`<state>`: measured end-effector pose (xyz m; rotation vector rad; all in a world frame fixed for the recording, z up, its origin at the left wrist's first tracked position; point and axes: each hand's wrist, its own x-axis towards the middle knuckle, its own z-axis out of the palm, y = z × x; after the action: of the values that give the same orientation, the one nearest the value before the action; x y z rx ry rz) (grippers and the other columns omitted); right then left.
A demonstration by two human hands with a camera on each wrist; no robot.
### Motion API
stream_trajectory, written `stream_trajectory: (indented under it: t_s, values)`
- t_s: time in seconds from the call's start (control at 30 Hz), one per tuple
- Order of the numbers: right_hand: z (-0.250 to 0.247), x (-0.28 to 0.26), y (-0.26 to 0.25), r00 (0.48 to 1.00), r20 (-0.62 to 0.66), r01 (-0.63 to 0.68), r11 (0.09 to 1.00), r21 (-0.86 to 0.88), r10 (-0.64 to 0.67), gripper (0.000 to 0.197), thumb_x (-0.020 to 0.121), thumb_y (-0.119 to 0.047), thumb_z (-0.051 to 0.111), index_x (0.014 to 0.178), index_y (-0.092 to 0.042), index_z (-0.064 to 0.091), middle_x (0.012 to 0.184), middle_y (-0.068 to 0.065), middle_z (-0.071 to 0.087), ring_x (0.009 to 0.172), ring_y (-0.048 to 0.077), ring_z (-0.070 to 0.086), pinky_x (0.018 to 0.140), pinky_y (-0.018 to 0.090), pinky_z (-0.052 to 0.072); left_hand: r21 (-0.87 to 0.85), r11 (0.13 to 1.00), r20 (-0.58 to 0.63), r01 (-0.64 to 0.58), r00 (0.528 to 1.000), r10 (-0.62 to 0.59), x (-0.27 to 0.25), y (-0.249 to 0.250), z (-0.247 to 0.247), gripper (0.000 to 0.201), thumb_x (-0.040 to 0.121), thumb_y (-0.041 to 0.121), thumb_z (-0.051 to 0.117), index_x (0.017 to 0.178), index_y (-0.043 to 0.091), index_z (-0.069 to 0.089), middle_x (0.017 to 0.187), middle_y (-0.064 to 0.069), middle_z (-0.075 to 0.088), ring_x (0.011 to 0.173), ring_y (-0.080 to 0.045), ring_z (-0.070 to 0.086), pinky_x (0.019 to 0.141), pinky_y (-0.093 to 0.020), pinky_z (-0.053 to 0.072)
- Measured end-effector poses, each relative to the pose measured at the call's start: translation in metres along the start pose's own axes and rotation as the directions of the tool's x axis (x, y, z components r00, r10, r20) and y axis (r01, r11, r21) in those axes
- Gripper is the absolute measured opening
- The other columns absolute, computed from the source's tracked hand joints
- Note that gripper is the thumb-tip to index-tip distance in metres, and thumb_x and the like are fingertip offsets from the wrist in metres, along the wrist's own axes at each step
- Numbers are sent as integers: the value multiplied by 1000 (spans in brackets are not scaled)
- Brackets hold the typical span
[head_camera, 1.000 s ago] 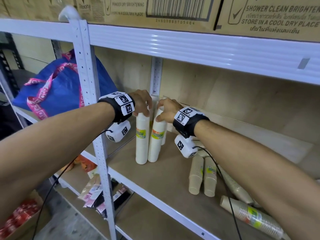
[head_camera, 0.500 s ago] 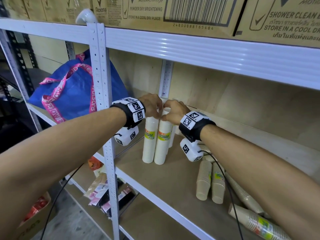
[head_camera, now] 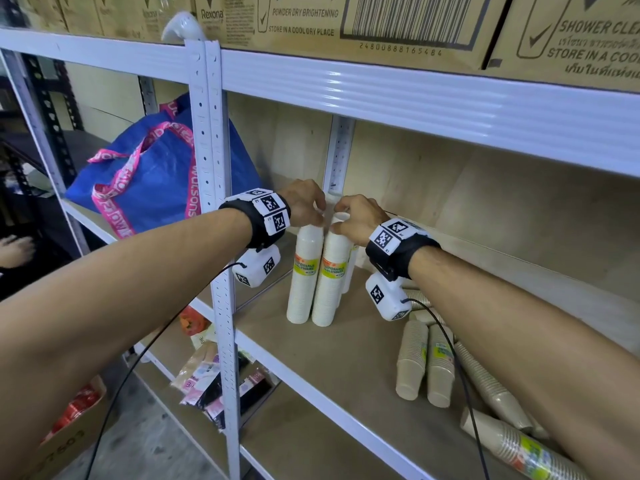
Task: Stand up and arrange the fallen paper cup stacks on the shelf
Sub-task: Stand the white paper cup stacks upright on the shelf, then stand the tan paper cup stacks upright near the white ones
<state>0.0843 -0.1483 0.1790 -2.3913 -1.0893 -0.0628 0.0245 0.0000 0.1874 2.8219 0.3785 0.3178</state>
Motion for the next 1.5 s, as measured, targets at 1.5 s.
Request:
stream_trajectory:
  t_s: [1.5]
  values:
    - [-43,-110,173,914,67,-389,912,-127,399,53,75,-28,80,124,-26,59,113,2,61,105,19,58,92,33,49,-208,962,221,-179,949,225,-24,134,114,56,86,40,70,136,24,53,132,-3,56,118,-21,54,91,-28,43]
